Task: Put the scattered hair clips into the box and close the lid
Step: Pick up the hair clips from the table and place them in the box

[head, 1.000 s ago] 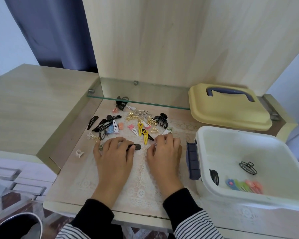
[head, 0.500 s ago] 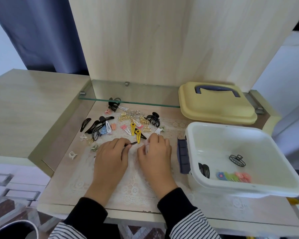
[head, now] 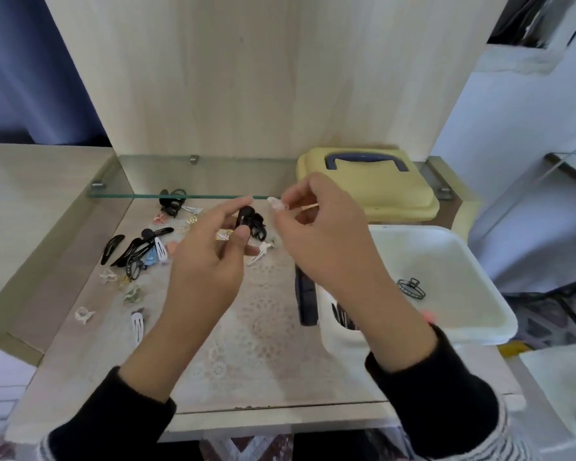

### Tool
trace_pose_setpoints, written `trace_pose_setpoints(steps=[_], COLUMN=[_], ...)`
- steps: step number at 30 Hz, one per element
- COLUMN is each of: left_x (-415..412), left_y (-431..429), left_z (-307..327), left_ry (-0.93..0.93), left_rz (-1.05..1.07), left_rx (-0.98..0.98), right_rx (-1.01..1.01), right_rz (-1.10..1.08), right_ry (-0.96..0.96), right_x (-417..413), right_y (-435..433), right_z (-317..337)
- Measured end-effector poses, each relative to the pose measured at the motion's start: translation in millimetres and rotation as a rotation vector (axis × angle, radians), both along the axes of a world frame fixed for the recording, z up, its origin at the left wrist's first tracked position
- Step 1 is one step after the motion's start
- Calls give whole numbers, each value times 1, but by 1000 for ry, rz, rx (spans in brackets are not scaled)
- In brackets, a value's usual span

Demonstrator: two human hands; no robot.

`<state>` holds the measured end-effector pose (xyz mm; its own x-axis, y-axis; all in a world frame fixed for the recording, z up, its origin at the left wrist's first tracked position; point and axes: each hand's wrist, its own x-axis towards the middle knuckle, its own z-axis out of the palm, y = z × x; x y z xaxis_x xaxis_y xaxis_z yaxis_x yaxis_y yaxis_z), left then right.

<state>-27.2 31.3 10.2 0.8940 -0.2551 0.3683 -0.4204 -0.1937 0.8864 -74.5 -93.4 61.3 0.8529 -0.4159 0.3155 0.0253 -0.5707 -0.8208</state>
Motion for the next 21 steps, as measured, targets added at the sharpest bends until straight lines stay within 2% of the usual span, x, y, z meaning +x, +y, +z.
trace_pose_setpoints(steps=[4, 8, 11, 16, 21], left_x=[-13, -19, -21, -16, -5], left_y=[-28, -55, -74, -101, -122], left_z=[27, 39, 45, 49, 42], left_ry=[115, 226, 247, 111, 65], left_rz=[-183, -291, -411, -558, -614], left_rx=[-67, 68, 298, 753, 1018], right_rx=[57, 134, 91, -44, -204], right_rz=[43, 134, 210, 332, 404], right_ry=[115, 289, 457, 702, 875], right_x=[-15, -29, -34, -34, -30], right_y=[-54, -100, -126, -151, -164], right_z=[29, 38, 37, 22, 0])
